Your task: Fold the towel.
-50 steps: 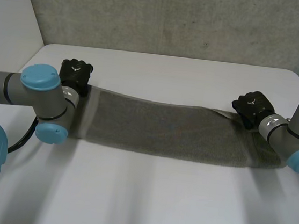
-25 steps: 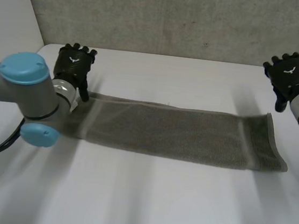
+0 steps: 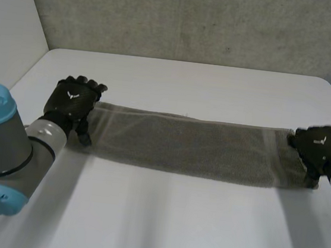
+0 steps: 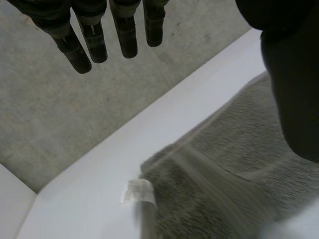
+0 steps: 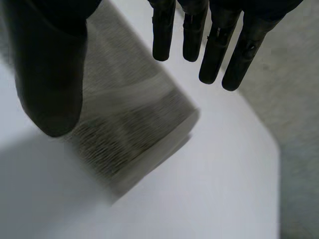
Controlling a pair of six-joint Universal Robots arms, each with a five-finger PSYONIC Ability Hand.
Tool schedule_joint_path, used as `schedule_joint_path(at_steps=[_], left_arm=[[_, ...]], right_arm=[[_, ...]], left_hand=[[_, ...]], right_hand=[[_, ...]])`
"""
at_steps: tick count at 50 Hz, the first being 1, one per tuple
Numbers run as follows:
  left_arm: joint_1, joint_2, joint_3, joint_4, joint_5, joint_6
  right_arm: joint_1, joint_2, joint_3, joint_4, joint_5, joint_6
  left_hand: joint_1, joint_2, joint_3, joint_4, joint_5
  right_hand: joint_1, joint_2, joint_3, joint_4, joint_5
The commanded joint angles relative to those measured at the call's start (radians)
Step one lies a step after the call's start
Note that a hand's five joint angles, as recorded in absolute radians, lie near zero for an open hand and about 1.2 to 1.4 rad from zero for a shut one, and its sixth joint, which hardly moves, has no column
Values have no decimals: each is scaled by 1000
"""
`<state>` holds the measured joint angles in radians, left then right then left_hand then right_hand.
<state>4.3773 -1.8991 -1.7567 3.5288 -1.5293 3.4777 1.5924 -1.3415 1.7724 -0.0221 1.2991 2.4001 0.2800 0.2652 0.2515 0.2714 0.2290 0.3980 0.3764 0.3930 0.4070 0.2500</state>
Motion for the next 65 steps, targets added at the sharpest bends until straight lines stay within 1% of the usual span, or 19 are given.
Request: schedule_joint_path(at_steps=[1,7,10,12,13,15,17,23,32,41,43,45,46,48,51,54,56,59,65], left_arm=[[1,11,-50,15,8,-54],[2,9,-50,16,8,-55],[2,9,-50,18,8,-57],[2,9,-53,30,8,-57],[2,9,-53,30,8,-57],[2,6,-56,41,6,-57],[2,6,-57,42,6,-57],[2,8,-55,42,6,-60],[7,26,-58,42,6,-62],[8,54,-70,44,6,-62],[10,58,-69,44,6,-62],[11,68,-66,45,5,-62],[11,68,-66,45,5,-62],[17,71,-58,45,3,-62],[18,71,-53,45,2,-62],[18,71,-44,47,2,-63],[16,69,-30,50,-3,-65],[8,66,-18,50,-3,-75],[-1,55,-3,51,-5,-94]], right_arm=[[-54,131,38,-88,-64,40],[-55,200,21,-117,-61,42],[-57,231,9,-137,-53,31],[-60,246,-1,-150,-53,31],[-60,246,-1,-150,-53,31],[-58,252,-13,-162,-47,30],[-58,258,-24,-170,-37,30],[-107,223,-37,-206,55,24],[-178,150,-77,-206,62,-70],[-195,148,-275,-111,89,-187],[-170,145,-304,-93,97,-185],[-21,146,-370,-84,115,-177],[-20,146,-370,-84,115,-177],[119,151,-421,-85,123,-177],[187,157,-441,-87,124,-180],[322,186,-475,-101,121,-184],[473,254,-507,-139,111,-190],[573,321,-518,-173,103,-193],[663,438,-522,-177,101,-223]], left_hand=[[-84,-69,-56,-76,-208],[-84,-69,-56,-76,-208],[-84,-69,-56,-76,-208],[-84,-69,-56,-76,-208],[-84,-69,-56,-76,-208],[-84,-69,-56,-76,-208],[-84,-69,-56,-76,-208],[-84,-69,-56,-76,-208],[-84,-69,-56,-76,-208],[-87,-72,-59,-78,-211],[-90,-75,-61,-81,-213],[-90,-75,-61,-81,-213],[-90,-75,-61,-81,-213],[-90,-75,-61,-81,-213],[-90,-75,-61,-81,-213],[-90,-75,-61,-81,-213],[-90,-75,-61,-81,-213],[-90,-75,-61,-81,-213],[-87,-72,-59,-78,-211]], right_hand=[[42,64,47,33,16],[136,158,141,127,110],[298,319,303,289,271],[648,670,653,639,622],[650,672,655,641,623],[898,920,903,889,872],[997,1019,1002,988,971],[998,1020,1003,989,972],[998,1020,1003,989,972],[998,1020,1003,989,972],[998,1020,1003,989,972],[998,1020,1003,989,972],[998,1020,1003,989,972],[998,1020,1003,989,972],[998,1020,1003,989,972],[998,1020,1003,989,972],[998,1020,1003,989,972],[998,1020,1003,989,972],[998,1020,1003,989,972]])
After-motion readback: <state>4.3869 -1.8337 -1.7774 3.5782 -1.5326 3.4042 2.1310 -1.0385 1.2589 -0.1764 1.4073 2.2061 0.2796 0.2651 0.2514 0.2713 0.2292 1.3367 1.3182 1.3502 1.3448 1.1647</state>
